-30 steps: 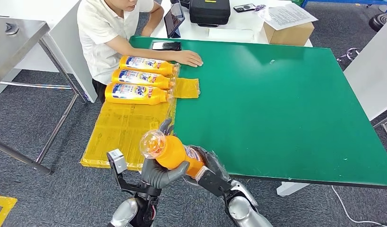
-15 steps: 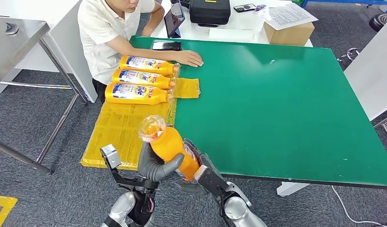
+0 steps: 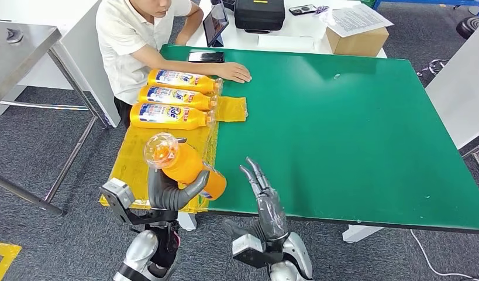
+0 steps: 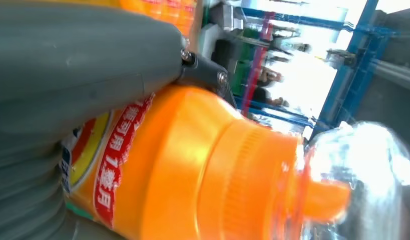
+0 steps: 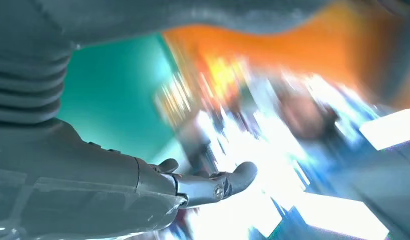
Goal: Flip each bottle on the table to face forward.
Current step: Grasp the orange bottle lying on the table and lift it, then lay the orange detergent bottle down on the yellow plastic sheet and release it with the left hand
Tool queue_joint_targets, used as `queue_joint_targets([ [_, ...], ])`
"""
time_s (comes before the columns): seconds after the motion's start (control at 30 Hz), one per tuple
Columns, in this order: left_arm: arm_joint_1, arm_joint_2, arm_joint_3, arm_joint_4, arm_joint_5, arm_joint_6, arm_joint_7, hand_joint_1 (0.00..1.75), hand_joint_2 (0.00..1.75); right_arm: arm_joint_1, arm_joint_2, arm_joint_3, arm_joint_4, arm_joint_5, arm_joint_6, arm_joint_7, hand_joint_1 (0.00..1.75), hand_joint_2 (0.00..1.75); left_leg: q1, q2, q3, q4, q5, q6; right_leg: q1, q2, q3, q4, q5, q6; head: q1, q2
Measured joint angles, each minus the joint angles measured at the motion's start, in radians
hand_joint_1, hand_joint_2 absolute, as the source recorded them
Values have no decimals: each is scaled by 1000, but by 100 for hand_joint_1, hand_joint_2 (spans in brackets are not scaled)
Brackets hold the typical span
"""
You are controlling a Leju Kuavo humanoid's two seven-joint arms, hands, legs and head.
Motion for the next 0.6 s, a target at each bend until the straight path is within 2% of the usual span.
queue_joint_targets([
  [0.07, -3, 6, 13, -6, -93, 77, -23, 175, 175, 28, 22, -58, -81, 84, -62, -22, 0, 0, 0, 0, 0, 0, 0, 0, 0, 0, 0, 0, 0, 0, 0, 0],
  [0.13, -15, 14, 16, -5, -234, 177, -36, 175, 175, 47, 40, -114, -140, 115, -73, -25, 0, 0, 0, 0, 0, 0, 0, 0, 0, 0, 0, 0, 0, 0, 0, 0],
  [0.23, -45, 32, 16, 38, -458, 266, 26, 175, 175, 60, 45, -160, -159, 109, -76, -12, 0, 0, 0, 0, 1, 0, 0, 0, 0, 0, 0, 0, 0, 0, 0, 0],
  [0.37, -71, 52, 16, 127, -638, 271, 75, 175, 175, 71, 41, -181, -134, 112, -77, 5, 0, 0, 0, 1, 1, 0, 0, 0, 0, 0, 0, 0, 0, 0, 0, 0],
  [0.53, -89, 65, 18, 195, -730, 264, 109, 175, 175, 74, 38, -194, -105, 138, -77, 21, 0, 0, 0, 0, 0, 0, 0, 0, 0, 0, 0, 0, 0, 0, 0, 0],
  [0.6, -106, 70, 16, 224, -808, 259, 149, 175, 175, 74, 38, -200, -97, 151, -77, 24, 0, 0, 0, 0, 0, 0, 0, 0, 0, 0, 0, 0, 0, 0, 0, 0],
])
